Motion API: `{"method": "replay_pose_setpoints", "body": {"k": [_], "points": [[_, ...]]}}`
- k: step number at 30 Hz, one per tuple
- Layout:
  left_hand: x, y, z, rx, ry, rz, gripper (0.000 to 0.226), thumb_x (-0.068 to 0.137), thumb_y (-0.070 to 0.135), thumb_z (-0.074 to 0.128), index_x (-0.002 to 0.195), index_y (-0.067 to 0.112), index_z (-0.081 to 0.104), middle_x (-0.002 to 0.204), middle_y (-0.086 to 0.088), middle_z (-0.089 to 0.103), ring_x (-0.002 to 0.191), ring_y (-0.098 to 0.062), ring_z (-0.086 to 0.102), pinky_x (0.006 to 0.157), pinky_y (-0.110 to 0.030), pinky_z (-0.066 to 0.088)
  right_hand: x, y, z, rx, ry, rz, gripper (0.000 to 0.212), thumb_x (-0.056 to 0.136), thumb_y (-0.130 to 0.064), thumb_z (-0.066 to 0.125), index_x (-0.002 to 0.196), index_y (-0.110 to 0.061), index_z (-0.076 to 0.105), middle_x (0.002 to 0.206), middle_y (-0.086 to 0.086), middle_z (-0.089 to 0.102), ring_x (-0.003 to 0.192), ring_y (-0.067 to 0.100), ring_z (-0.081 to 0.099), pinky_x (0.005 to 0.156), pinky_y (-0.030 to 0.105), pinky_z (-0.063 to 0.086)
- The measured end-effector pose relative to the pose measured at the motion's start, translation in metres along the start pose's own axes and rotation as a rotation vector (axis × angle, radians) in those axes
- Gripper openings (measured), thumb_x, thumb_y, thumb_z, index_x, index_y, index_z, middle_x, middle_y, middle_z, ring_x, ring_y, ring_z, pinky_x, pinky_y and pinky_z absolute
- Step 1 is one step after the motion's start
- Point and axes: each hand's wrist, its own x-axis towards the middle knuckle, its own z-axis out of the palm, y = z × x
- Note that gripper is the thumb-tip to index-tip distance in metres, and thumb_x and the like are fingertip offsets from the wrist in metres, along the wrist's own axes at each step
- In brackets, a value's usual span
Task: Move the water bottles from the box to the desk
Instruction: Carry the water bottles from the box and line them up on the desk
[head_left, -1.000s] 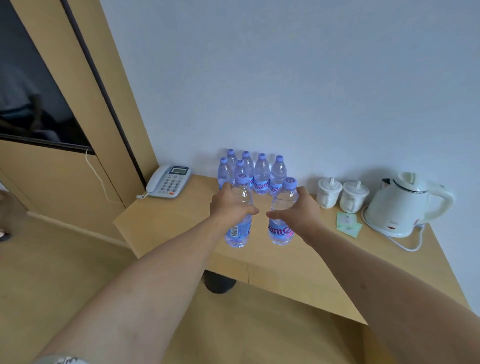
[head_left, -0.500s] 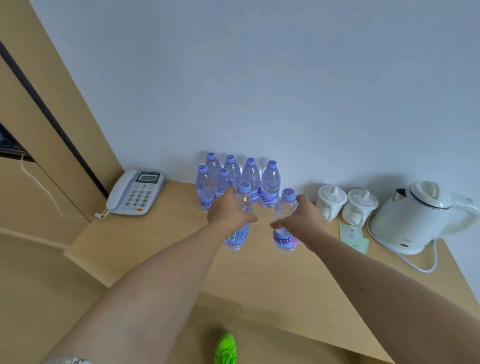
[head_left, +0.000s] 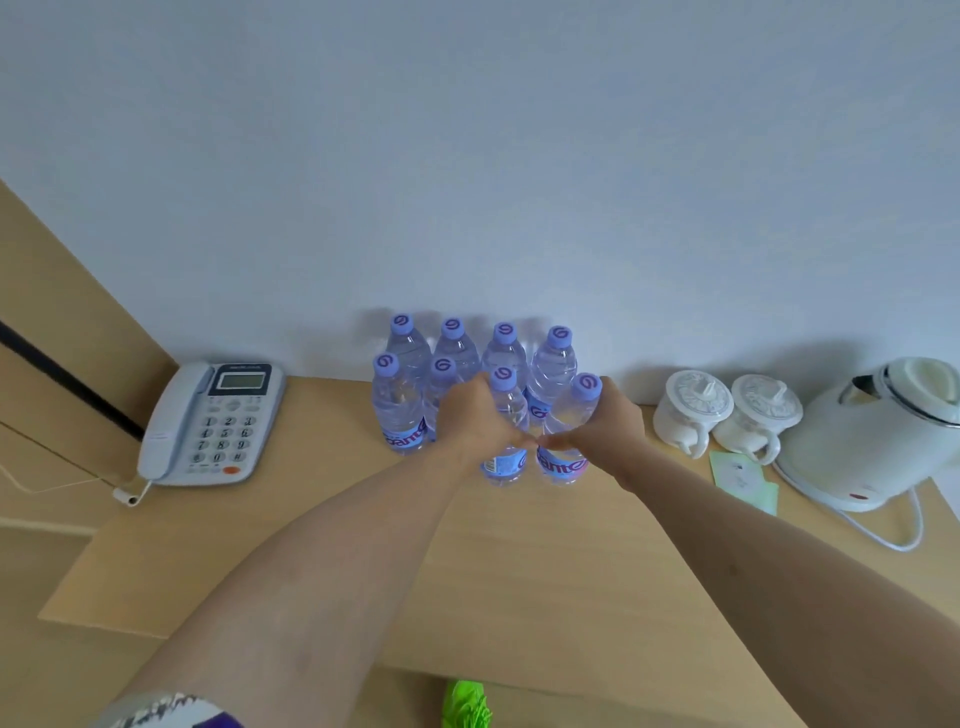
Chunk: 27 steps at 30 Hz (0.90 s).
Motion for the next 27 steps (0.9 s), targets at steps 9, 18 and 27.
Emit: {"method": "replay_pose_setpoints", "body": {"k": [9,18,27], "points": [[0.012,0.009,0.015,0.101,0.021,0.011,0.080,0.048,0.041,0.098,0.113,0.015,0.060,0.099,-0.001,0.071,0.092,-0.022,0.067,0.080,-0.036,0.057,0.020,0.011,0.010,-0.019,-0.026,0.017,0.082,0.049,-0.040,0.099,0.115,-0.019,0.054,0.104,-0.006,0.062,0.099,0.017,0.060,0.084,0.040,0.055],[0.018,0.017,-0.001,0.019,0.061,0.031,0.035,0.064,0.016,0.086,0.088,0.008,0.062,0.086,-0.006,0.067,0.081,-0.026,0.064,0.062,-0.030,0.046,0.019,0.014,0.012,-0.027,-0.072,-0.012,0.064,0.064,-0.043,0.091,0.113,-0.022,0.055,0.105,-0.004,0.065,0.100,0.019,0.062,0.085,0.041,0.056],[0.017,0.016,-0.015,0.096,0.113,0.172,0.023,0.072,-0.006,0.065,0.091,0.006,0.067,0.087,-0.010,0.068,0.083,-0.029,0.063,0.069,-0.037,0.051,0.018,-0.001,0.005,-0.103,-0.011,-0.060,0.048,0.065,-0.036,0.090,0.104,-0.018,0.068,0.100,0.001,0.070,0.096,0.022,0.066,0.086,0.044,0.056]]}}
